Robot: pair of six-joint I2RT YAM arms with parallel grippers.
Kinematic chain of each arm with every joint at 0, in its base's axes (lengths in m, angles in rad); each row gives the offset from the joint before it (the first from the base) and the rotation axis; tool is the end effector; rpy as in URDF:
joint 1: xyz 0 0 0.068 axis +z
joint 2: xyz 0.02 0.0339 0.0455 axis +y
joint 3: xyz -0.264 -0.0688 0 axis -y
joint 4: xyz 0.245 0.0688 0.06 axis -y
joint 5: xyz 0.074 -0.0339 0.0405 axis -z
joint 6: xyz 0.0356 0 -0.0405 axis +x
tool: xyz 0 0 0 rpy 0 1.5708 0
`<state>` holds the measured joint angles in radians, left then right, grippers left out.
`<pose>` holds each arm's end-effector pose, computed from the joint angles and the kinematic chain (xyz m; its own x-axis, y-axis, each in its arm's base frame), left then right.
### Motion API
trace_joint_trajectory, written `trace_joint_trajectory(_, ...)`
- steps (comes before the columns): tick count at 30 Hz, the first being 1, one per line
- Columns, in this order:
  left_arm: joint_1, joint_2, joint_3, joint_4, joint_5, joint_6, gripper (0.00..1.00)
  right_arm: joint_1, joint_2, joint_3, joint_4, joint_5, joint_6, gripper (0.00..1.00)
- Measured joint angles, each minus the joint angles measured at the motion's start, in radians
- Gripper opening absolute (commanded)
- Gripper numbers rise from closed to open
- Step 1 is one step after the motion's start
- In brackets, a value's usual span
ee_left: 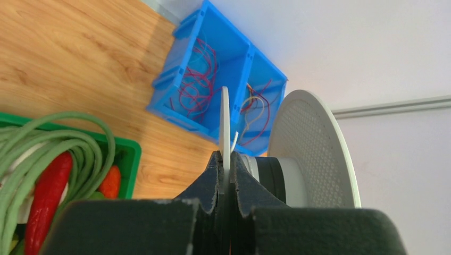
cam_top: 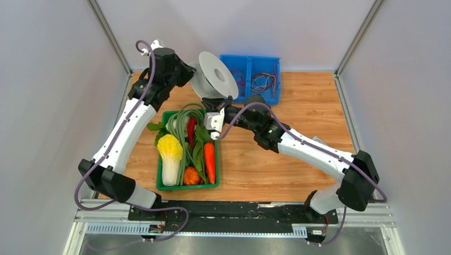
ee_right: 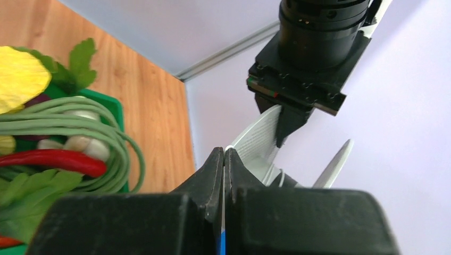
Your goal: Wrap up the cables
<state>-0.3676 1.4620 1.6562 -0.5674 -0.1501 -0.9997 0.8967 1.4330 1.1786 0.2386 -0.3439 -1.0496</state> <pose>0.3022 -0.1107 0.4423 -0.3735 -0.7475 -0.5492 -0.1644 0.6361 -0.7539 0.2050 0.2758 0.3697 0.8154 -0.2874 -0.5025 -0.4796 0.1508 -0.8645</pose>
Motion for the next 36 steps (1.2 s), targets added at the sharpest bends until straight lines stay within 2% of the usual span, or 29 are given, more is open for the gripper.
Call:
trace_joint_trajectory(9,-0.046,-0.036,-0.029,0.029,-0.098,0.051,0.0,0.016,0.065,0.042,0.144,0.161,-0.024,0.0)
trace_joint_trajectory(16,-0.049,-0.071,-0.103,0.144,-0.096,0.052,0.0,0.017,0.065,0.042,0.16,0.197,-0.007,0.0)
trace_joint_trajectory(23,-0.068,-0.071,-0.134,0.22,-0.093,0.051,0.0,0.023,0.098,0.042,0.196,0.266,-0.076,0.0)
trace_joint_trajectory(30,-0.102,-0.074,-0.265,0.372,-0.052,0.01,0.0,0.015,0.149,-0.013,0.288,0.405,-0.187,0.0)
trace_joint_trajectory(36,-0.126,-0.01,-0.314,0.534,0.046,-0.002,0.0,-0.026,0.106,-0.126,0.335,0.454,-0.262,0.0)
